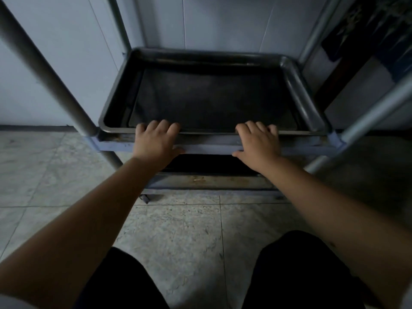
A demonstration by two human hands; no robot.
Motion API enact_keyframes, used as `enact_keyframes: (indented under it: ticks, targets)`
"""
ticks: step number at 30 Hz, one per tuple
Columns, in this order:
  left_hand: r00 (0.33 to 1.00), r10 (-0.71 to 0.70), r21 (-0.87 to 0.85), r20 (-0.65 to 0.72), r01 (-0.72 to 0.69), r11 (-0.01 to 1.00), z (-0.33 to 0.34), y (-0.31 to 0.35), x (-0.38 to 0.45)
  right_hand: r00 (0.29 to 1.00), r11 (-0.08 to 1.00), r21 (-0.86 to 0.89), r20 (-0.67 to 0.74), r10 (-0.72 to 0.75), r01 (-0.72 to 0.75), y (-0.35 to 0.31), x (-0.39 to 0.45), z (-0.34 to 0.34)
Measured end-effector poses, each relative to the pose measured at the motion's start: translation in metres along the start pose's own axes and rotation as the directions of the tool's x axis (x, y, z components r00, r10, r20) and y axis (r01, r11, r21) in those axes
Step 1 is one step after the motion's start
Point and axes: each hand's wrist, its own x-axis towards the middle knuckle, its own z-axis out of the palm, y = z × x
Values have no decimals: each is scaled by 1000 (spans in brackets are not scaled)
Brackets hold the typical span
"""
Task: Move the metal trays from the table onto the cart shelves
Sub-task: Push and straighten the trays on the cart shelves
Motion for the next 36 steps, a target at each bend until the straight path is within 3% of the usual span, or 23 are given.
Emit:
enact_keyframes:
  ticks: [11,20,27,36]
  targets:
    - [989,-121,-20,-90,120,993,-1,17,-21,995,994,-68,-48,87,-90,-23,-20,-4]
    - [981,-138,-36,-134,135,990,5,17,-23,991,994,-40,-100,93,-97,-27,-25,-5]
    - [948,-109,-2,-299,113,994,22,16,-30,972,991,3,-194,134,-136,-30,-32,7]
    - [960,-122,-92,-253,102,991,39,18,-47,959,991,65,-253,128,-115,-32,-40,26]
